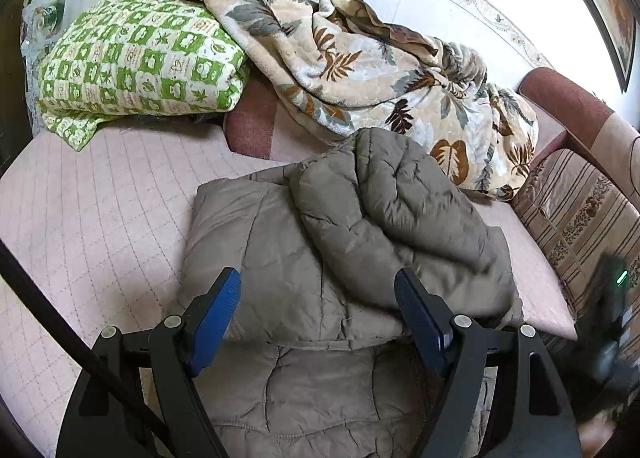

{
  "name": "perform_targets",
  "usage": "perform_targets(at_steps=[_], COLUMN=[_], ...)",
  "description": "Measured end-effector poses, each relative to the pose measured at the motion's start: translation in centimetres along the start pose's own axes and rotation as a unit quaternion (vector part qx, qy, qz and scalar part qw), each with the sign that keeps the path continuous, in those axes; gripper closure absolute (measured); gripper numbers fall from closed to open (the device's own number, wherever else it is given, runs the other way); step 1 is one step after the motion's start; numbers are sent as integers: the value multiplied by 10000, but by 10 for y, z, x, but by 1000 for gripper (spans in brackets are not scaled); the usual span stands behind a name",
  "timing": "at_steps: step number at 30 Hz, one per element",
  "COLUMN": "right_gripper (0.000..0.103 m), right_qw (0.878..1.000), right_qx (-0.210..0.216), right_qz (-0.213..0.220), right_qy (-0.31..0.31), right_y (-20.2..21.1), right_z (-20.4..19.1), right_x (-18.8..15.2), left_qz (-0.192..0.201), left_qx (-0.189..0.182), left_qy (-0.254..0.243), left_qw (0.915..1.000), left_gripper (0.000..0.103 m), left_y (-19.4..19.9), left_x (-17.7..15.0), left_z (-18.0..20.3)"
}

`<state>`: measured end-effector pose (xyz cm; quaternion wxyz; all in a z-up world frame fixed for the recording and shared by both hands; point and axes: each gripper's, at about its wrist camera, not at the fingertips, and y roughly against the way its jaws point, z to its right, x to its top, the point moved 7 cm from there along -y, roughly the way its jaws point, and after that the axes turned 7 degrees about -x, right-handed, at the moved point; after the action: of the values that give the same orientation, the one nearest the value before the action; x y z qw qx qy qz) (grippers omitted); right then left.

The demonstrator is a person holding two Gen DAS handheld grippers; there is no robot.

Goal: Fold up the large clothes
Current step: 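Fold the hood over the jacket body with the right gripper and release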

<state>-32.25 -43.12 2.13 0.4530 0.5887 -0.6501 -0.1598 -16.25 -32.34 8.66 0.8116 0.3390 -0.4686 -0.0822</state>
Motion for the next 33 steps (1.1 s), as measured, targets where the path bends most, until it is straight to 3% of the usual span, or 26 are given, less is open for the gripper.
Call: perform_targets(at_steps=[3, 7, 8, 11, 15, 21, 25, 27, 33], right_gripper=[97, 94, 91, 66, 65, 65, 65, 65, 65], right_qw=[9996, 9994, 9993, 9976, 9941, 9778, 9639, 9631, 9593], right_qx=[-214, -149, -98, -115, -54, -5, -559, -684, -851], right_qz=[-101, -151, -196, -393, -329, 824, 1055, 1037, 788], right_qy=[141, 268, 289, 561, 1029, 1928, 2378, 2389, 2576], right_y=[-24, -36, -35, -23, 11, 62, 31, 12, -27], right_z=[15, 24, 24, 25, 24, -16, -31, -27, -10], right_x=[-13, -14, -13, -17, -24, 30, 67, 74, 56], left_qz=[-58, -101, -115, -137, -94, 17, 56, 59, -116], left_qx=[24, 56, 50, 64, 38, -38, -53, -41, -48], left_qy=[-21, -62, -62, -93, -64, -41, -42, -98, -290], left_qw=[10000, 9999, 9999, 9998, 9999, 10000, 10000, 9999, 9995], left_gripper=[25, 25, 25, 25, 25, 25, 25, 25, 25], left_y=[-6, -13, -15, -18, -20, -25, -36, -44, -76], left_x=[-3, -4, -5, -6, -4, 3, 5, 3, -5], left_z=[1, 3, 3, 5, 7, 18, 26, 32, 48])
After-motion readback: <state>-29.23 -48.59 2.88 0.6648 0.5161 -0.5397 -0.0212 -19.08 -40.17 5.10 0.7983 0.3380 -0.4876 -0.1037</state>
